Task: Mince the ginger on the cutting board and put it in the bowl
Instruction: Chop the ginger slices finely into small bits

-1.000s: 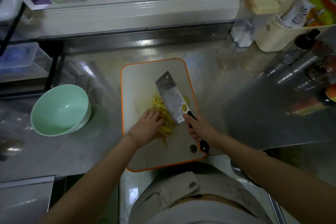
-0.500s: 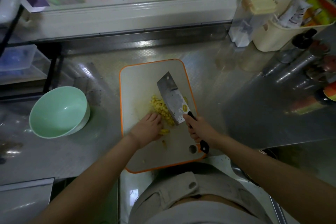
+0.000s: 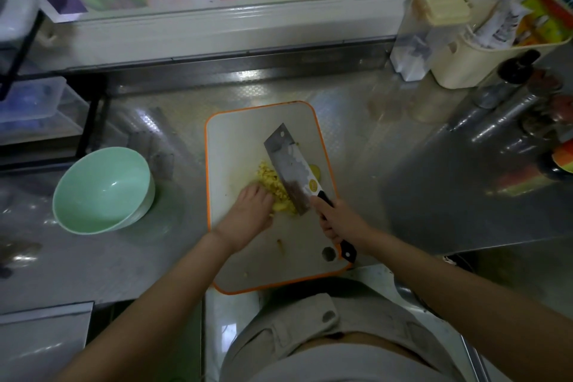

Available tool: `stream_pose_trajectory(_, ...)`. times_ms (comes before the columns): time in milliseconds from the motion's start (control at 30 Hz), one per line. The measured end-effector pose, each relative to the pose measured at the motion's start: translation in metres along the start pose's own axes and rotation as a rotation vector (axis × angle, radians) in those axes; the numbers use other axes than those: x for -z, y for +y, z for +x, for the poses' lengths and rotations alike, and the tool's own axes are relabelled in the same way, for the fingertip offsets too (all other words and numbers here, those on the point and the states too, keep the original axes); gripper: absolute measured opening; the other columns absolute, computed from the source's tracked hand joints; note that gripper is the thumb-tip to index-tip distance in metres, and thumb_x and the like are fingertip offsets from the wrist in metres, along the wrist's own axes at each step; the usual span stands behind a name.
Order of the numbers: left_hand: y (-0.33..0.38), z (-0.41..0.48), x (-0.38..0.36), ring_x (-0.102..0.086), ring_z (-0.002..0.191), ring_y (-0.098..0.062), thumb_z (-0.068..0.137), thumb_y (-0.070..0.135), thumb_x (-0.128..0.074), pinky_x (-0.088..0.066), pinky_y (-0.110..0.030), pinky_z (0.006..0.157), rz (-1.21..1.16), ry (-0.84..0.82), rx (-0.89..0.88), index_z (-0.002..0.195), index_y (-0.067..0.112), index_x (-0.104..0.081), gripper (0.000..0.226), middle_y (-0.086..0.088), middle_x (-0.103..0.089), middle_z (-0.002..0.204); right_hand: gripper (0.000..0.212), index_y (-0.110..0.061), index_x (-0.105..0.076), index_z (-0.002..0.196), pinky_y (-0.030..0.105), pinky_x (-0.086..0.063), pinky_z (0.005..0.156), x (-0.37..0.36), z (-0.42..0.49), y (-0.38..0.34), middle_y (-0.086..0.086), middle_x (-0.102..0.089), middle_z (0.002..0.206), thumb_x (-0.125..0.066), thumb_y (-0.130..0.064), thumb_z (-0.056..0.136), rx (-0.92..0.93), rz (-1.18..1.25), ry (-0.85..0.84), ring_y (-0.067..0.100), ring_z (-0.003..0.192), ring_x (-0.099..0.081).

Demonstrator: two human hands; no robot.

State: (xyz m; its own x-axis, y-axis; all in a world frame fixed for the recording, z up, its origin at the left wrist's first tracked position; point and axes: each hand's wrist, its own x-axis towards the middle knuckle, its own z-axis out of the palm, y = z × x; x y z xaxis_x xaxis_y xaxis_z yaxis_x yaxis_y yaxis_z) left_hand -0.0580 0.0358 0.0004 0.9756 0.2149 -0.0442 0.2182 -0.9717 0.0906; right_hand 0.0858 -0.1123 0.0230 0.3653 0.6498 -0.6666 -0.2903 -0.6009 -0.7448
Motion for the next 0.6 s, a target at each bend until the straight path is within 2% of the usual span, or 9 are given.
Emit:
stream_pose_trajectory(67,-0.004,0.003,0.011,-0.036,0.096,-0.029,0.083,0.013,-0.048,-0.026,-0.03,0.08,-0.229,0.044,0.173,0.098,0.006,-0.044,0.017,-0.017,-0.05,0.097,0.039,-0.019,-0.033,0.065,0.016,-0.023,0.033,0.0,0.001,-0.001,-0.003,-0.028,0.05,-0.045,-0.036,0.097,0.004,-0.006,-0.011,0.005,0.034,-0.025)
stream_pose_trajectory(133,-0.008,0.004,0.017,-0.038,0.102,-0.031,0.089,0.01,-0.05,-0.024,-0.028,0.079,-0.334,0.027,0.269,0.106,0.001,-0.046,0.019,-0.017,-0.046,0.103,0.039,-0.019,-0.032,0.065,0.017,-0.022,0.033,0.0,0.003,0.0,-0.003,-0.027,0.05,-0.045,-0.036,0.097,0.002,-0.007,-0.016,0.006,0.035,-0.024)
stream_pose_trajectory(267,-0.014,0.003,0.024,-0.045,0.088,-0.026,0.092,0.004,-0.045,-0.024,-0.025,0.068,-0.563,0.121,0.323,0.109,0.003,-0.043,0.018,-0.009,-0.048,0.093,0.04,-0.019,-0.032,0.064,0.016,-0.022,0.035,-0.003,0.006,0.002,-0.004,-0.028,0.048,-0.045,-0.037,0.097,0.006,-0.036,-0.007,0.007,0.034,-0.024)
stream_pose_trajectory(333,-0.018,0.004,0.025,-0.045,0.087,-0.018,0.093,0.001,-0.042,-0.027,-0.022,0.069,-0.655,0.144,0.354,0.113,0.002,-0.042,0.02,-0.004,-0.047,0.096,0.041,-0.019,-0.032,0.063,0.016,-0.022,0.035,-0.004,0.007,0.002,-0.005,-0.029,0.046,-0.046,-0.037,0.097,0.001,-0.033,-0.005,0.007,0.033,-0.024)
stream_pose_trajectory(400,-0.024,0.002,0.018,-0.047,0.096,-0.019,0.094,0.002,-0.041,-0.03,-0.021,0.079,-0.644,0.101,0.359,0.116,0.001,-0.044,0.023,-0.008,-0.048,0.105,0.04,-0.018,-0.033,0.063,0.016,-0.022,0.035,-0.005,0.006,0.001,-0.007,-0.03,0.043,-0.045,-0.036,0.097,-0.007,-0.03,-0.004,0.007,0.033,-0.025)
stream_pose_trajectory(467,-0.032,0.0,0.004,-0.048,0.107,-0.028,0.095,0.008,-0.042,-0.034,-0.027,0.088,-0.59,-0.008,0.397,0.121,0.0,-0.043,0.027,-0.017,-0.048,0.116,0.041,-0.019,-0.033,0.063,0.016,-0.023,0.035,-0.007,0.005,0.0,-0.008,-0.03,0.042,-0.045,-0.036,0.097,0.0,-0.036,-0.008,0.006,0.032,-0.025)
stream_pose_trajectory(533,-0.033,-0.002,-0.008,-0.045,0.117,-0.034,0.097,0.018,-0.044,-0.036,-0.035,0.095,-0.57,-0.101,0.501,0.126,-0.001,-0.039,0.036,-0.022,-0.046,0.125,0.041,-0.019,-0.034,0.062,0.016,-0.024,0.034,-0.008,0.003,-0.001,-0.009,-0.031,0.042,-0.046,-0.037,0.097,0.007,-0.042,-0.002,0.005,0.032,-0.026)
stream_pose_trajectory(600,-0.026,-0.002,-0.013,-0.043,0.12,-0.036,0.095,0.031,-0.046,-0.037,-0.038,0.096,-0.558,-0.14,0.646,0.129,-0.001,-0.037,0.047,-0.022,-0.044,0.128,0.043,-0.019,-0.036,0.06,0.015,-0.023,0.034,-0.01,0.001,-0.002,-0.007,-0.031,0.043,-0.047,-0.04,0.096,0.013,-0.036,0.013,0.006,0.033,-0.025)
